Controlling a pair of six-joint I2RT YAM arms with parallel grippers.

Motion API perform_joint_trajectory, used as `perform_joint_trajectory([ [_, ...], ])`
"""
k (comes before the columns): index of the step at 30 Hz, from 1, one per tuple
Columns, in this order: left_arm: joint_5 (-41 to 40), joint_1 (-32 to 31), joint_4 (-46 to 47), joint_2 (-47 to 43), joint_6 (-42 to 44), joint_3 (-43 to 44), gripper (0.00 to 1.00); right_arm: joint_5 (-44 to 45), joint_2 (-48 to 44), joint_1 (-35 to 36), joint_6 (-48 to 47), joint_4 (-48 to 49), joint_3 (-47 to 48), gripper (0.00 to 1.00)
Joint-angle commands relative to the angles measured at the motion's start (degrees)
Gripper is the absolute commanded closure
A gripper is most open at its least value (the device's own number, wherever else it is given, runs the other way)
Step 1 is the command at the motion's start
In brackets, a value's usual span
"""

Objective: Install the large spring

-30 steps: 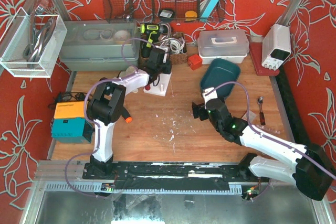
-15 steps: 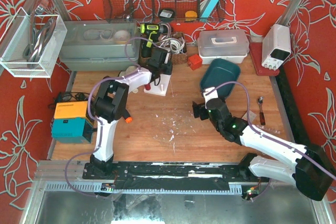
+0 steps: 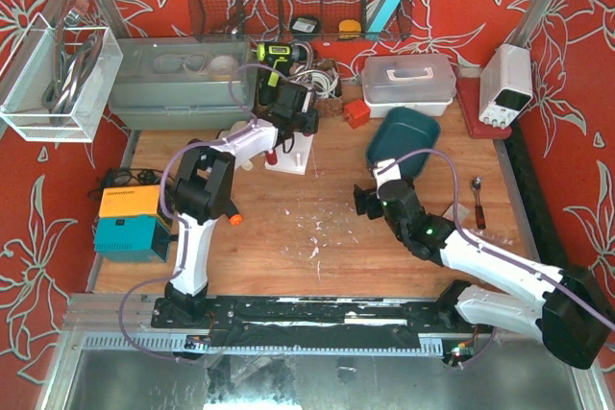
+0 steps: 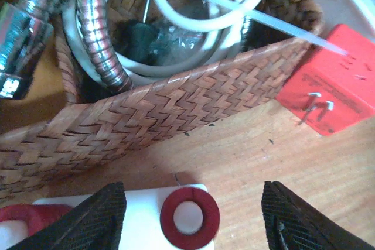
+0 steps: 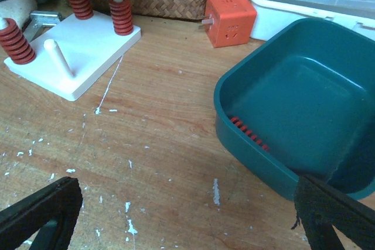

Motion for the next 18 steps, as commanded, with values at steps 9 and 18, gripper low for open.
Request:
perform_joint_trajectory([
  [9,6.04,-3.00,10.19,-31.80,-10.09,-27.92,0.12,0.40,-2.05,-5.66,6.89,-6.53,4.45,0.01],
  [18,5.24,-12.76,23.31,-49.50,-12.60,-54.45,0.00,-5.82,8.75,-16.05,11.48,-15.85,16.48,0.11],
])
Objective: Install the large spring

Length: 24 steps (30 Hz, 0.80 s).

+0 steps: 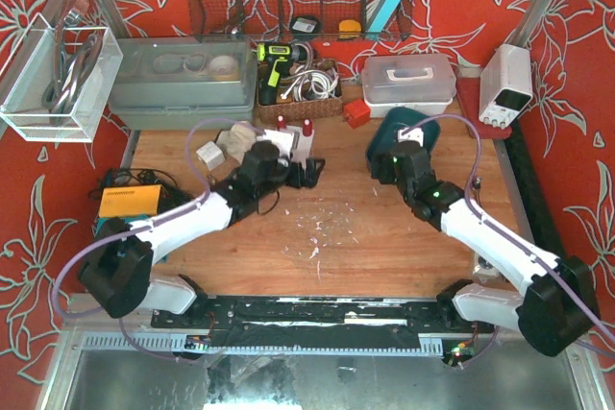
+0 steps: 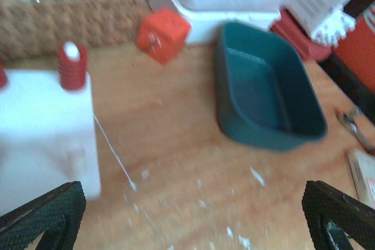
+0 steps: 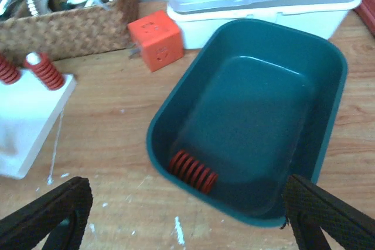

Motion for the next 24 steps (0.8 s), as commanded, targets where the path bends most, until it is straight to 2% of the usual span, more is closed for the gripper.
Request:
perform_joint_trajectory([
  [1,-1.12,-5.17,7.81,-4.81,-0.09,-10.31,0.00,-5.07,4.92,-5.69,2.78,-4.87,3.97,0.14],
  [8,-8.93,-8.53,17.51,-6.84,7.23,-24.94,0.00,-12.31,16.53,-14.30,4.17,-6.99,9.08,0.46],
  [10,-9.20,-8.53,22.51,-6.56,7.74,-27.59,0.00,-13.71,20.29,-16.31,3.54,-8.93,12.07,0.50],
  [17,-7.80,-8.53,26.77,-4.51,7.12,-27.93,0.00,-19.04,33.53,-19.31,1.56,-14.46,24.08,0.52],
  [24,-10.17,-9.76,24.78,-5.62,7.95,-27.50,0.00,-24.22,45.10,-19.28,0.74,-26.91,36.08,0.43],
])
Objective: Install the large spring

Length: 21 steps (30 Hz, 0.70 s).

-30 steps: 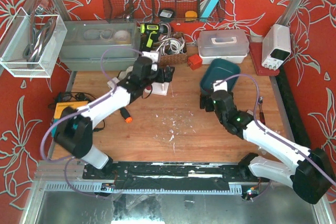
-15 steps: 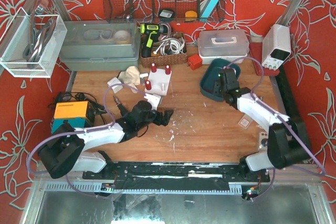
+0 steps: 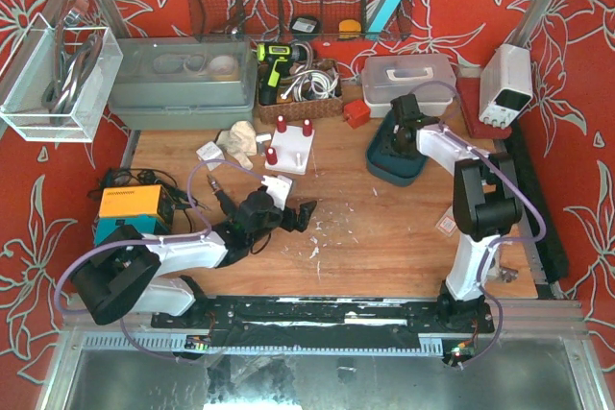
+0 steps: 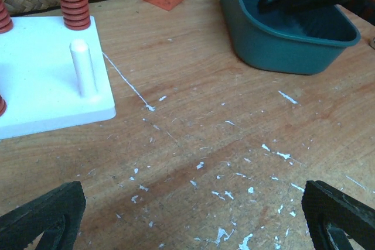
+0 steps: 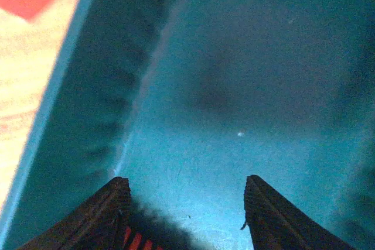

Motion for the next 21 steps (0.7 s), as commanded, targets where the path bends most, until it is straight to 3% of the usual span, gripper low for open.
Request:
perform_joint_trajectory([
  [1,-2.95,-0.69,1.45,-0.53,1.08,1.01,0.00,-5.50,3.77,0.06,-0.59,-11.88,4.57,0.41],
  [12,-4.95,-0.69,0.68,0.36,1.82,1.78,0.00,2.07,1.86,0.21,2.09,-17.62,4.27,0.31],
  [17,-5.54,-0.69,0.28,0.32,1.98,1.84,0.00,9.41,2.68,0.13,2.56,-19.82,4.80,0.26],
  [21,-7.21,-1.02,-0.65,-0.68,2.48,1.95,0.00,5.59,4.50,0.12,3.12,-19.85,6.36,0.26],
])
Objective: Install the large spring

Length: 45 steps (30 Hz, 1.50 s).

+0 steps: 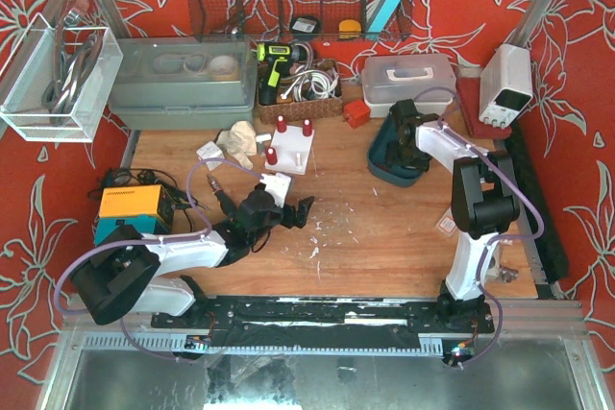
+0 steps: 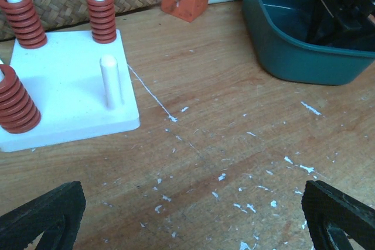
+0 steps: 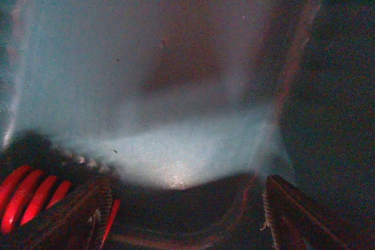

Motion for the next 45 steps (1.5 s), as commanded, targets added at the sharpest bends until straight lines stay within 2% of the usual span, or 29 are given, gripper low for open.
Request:
perform_joint_trajectory([
  [1,-3.61,-1.09,-0.64,-0.93,1.36,1.32,0.00,-1.52,2.47,0.18,1.90,-3.49,4.07,0.27],
  [4,-5.01,-1.95,-0.94,-1.60,2.27,1.27,0.00,-6.13,4.07,0.21,3.90,-4.60,4.97,0.27],
  [10,-5.79,-2.39,-0.98,-1.96,2.51,1.20,0.00,-7.78,6.84,0.25,8.06,-4.56,6.56,0.29],
  [16,-6.12,-2.43,-0.82,-1.28,2.65,1.33,0.00,-15.25,6.53,0.16,14.49,3.70,3.57,0.31],
  [19,-6.16,-2.43,-0.63,-0.79,2.62,1.33,0.00,-16.00,6.42,-0.07,17.02,8.15,3.00,0.34],
  [22,-6.33,-2.43,-0.61,-0.21,2.62,1.56,0.00,-15.47,6.50,-0.52,18.68,12.07,2.68,0.40],
  [28,-7.06,-2.35,-0.64,0.78,2.81,1.87,0.00,-16.90,6.97,-2.31,22.23,22.30,-2.81,0.60],
  [34,-7.47,-2.26,-0.45,2.30,3.08,2.36,0.00,-13.76,5.09,-2.55,19.38,22.39,-3.98,0.73],
  [37,-7.82,-2.08,-0.48,2.28,3.13,2.39,0.00,-8.10,2.07,-2.56,17.37,19.25,-3.31,0.73],
  [41,-7.94,-2.07,-0.62,1.13,3.23,2.17,0.00,1.51,-2.59,-2.55,13.97,15.30,-3.41,0.66],
  [45,-7.91,-1.99,0.74,0.91,3.45,1.38,0.00,-0.19,-7.39,-2.47,11.97,15.80,-4.62,0.63],
])
